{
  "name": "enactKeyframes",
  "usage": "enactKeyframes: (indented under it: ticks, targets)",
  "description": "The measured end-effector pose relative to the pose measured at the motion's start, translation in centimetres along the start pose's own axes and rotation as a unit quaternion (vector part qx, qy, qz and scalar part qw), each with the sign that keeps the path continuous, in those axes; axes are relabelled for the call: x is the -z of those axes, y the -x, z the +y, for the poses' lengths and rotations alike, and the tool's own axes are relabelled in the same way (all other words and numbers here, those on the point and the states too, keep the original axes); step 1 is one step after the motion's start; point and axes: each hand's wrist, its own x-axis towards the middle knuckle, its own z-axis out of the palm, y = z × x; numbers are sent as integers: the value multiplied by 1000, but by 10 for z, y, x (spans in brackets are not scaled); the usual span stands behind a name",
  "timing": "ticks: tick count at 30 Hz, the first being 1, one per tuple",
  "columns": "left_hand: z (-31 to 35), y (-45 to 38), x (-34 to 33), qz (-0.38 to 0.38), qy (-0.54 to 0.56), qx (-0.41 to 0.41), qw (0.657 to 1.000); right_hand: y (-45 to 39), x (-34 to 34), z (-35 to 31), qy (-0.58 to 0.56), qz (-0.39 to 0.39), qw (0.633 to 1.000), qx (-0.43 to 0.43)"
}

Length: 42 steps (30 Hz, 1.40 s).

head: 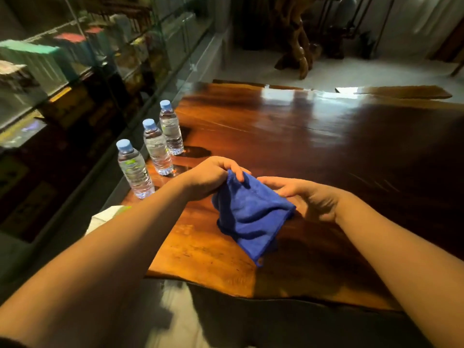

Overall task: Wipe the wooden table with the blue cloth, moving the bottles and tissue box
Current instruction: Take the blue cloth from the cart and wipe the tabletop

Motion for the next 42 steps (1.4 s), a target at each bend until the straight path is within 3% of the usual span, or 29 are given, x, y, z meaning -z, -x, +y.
enactKeyframes:
  ticks: [5,10,12,14,16,20,24,29,32,36,42]
  targets:
    - [-34,-5,-2,53,-44,37,997,-54,-2,15,214,104,964,-119]
    - [-89,-7,18,62,-122,89,987,-76,12,34,245,117,943,-192]
    - [-119,-3,31,92,-291,94,948,-77,21,40,243,123,939,-211]
    - [-152,5,42,126,-455,126,872,-75,30,44,245,136,934,-223]
    - [-181,11,47,169,-521,178,818,-71,40,44,247,147,930,-227]
    - [-217,13,47,236,-554,202,772,-64,58,39,226,183,932,-214]
    - [-241,16,43,271,-556,212,757,-63,83,32,234,265,917,-183]
    - [-261,22,39,285,-548,237,750,-88,94,22,377,378,840,-96]
    - [-263,21,39,290,-552,235,746,-118,85,23,479,373,793,-39]
    - [-263,23,37,303,-558,220,741,-166,61,56,603,385,698,-35]
    - [-255,24,34,306,-560,220,738,-195,23,128,705,262,657,-55]
